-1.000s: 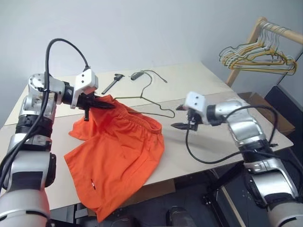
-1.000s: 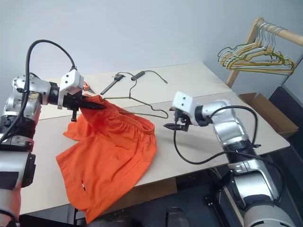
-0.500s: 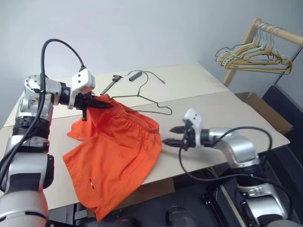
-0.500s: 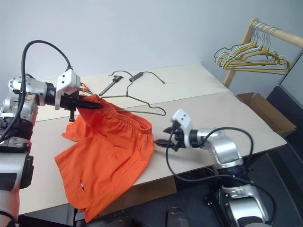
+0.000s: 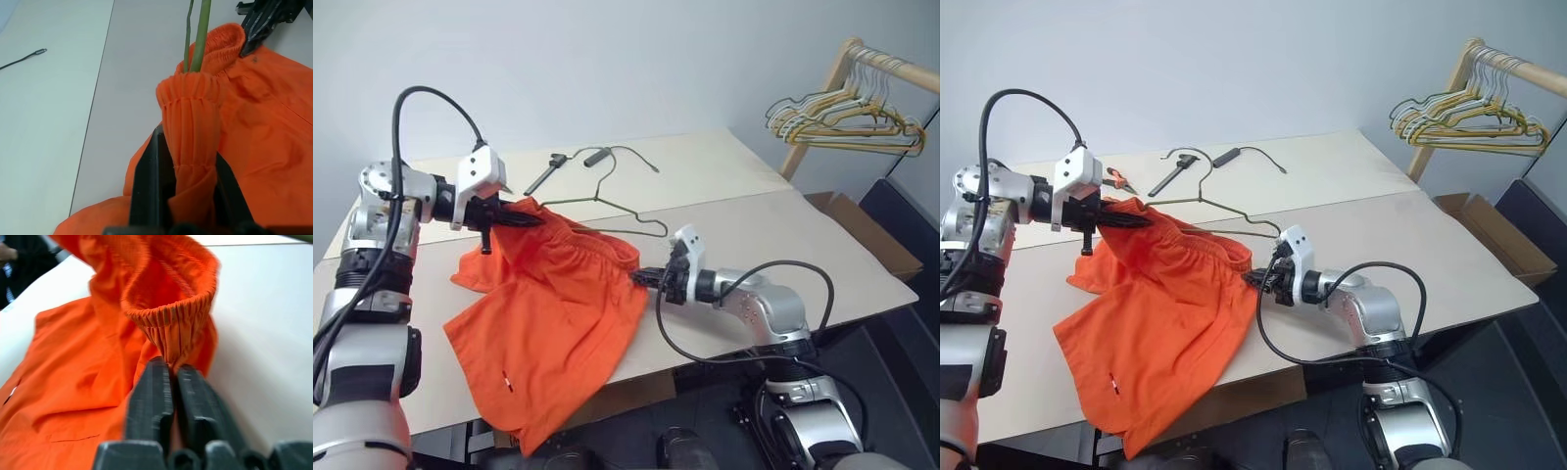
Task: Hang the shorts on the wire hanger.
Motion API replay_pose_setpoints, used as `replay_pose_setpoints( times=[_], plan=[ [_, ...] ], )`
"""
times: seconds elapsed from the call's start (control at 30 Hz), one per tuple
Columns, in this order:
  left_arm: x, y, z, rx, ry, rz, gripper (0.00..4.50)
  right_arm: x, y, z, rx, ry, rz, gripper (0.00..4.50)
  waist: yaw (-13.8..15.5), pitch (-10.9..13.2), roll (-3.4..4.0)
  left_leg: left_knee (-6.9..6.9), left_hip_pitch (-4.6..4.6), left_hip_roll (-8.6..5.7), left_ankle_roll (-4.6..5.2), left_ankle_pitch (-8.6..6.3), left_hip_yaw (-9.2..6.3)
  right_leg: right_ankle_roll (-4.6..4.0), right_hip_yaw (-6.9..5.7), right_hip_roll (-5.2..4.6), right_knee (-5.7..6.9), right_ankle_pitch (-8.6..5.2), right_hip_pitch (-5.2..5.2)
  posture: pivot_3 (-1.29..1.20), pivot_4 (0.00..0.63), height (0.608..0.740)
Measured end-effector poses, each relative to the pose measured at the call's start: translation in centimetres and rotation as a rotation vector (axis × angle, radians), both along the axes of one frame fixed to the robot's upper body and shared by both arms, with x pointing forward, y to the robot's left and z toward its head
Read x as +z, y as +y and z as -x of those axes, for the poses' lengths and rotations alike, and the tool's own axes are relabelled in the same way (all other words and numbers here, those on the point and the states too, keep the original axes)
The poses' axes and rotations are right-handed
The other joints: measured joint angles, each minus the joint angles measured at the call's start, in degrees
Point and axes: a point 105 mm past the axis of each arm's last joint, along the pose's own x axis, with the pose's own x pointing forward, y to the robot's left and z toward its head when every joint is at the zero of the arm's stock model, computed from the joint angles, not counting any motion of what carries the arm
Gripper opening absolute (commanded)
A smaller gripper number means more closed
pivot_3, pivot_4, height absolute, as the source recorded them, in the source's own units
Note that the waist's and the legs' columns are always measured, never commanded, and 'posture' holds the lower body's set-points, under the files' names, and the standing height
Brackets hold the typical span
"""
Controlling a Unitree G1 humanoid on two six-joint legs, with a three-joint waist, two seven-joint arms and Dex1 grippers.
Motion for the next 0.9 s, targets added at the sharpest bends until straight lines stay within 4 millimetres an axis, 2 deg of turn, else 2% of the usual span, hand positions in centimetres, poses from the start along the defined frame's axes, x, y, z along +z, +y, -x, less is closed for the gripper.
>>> replay_pose_setpoints(
  times=[0.17,0.27,0.43,0.63,0.9],
  plan=[
    [0.9,0.0,1.5,-0.087,0.023,0.075,0.0,-0.7,-1.1,-0.8,-0.054,0.071,-0.032,0.02,-0.14,0.0,0.0,0.01,-0.01,0.0,0.0,0.0,0.01,0.0,0.04,-0.02,-0.02,0.0,-0.02,-0.1,0.0,0.74],
    [1.4,0.3,2.1,-0.105,0.015,0.088,0.0,0.3,-2.6,-1.9,-0.082,0.066,-0.047,0.02,-0.12,0.0,0.0,0.01,0.04,-0.01,0.07,-0.04,0.03,0.0,0.1,-0.03,-0.04,0.0,0.0,-0.1,0.0,0.74],
    [0.9,0.5,2.3,-0.107,0.037,0.08,0.0,2.1,-4.7,-2.3,-0.032,0.054,-0.08,0.02,0.04,0.0,0.0,0.02,0.05,-0.01,0.35,-0.2,0.03,0.0,0.08,-0.02,-0.04,0.0,0.02,-0.1,0.0,0.74],
    [0.7,0.4,2.3,-0.11,0.038,0.069,0.0,2.6,-6.3,-2.3,-0.004,0.044,-0.074,0.02,-0.07,0.0,0.0,0.01,0.08,0.0,0.36,-0.21,0.09,0.0,0.14,-0.01,-0.04,0.0,0.0,-0.09,0.0,0.74],
    [0.4,0.6,2.3,-0.103,0.042,0.051,0.0,2.8,-7.0,-2.6,0.005,0.034,-0.071,0.02,-0.07,0.0,0.0,0.01,0.12,0.0,0.35,-0.2,0.15,0.0,0.21,-0.01,-0.02,0.0,0.0,-0.1,0.0,0.74]
  ],
)
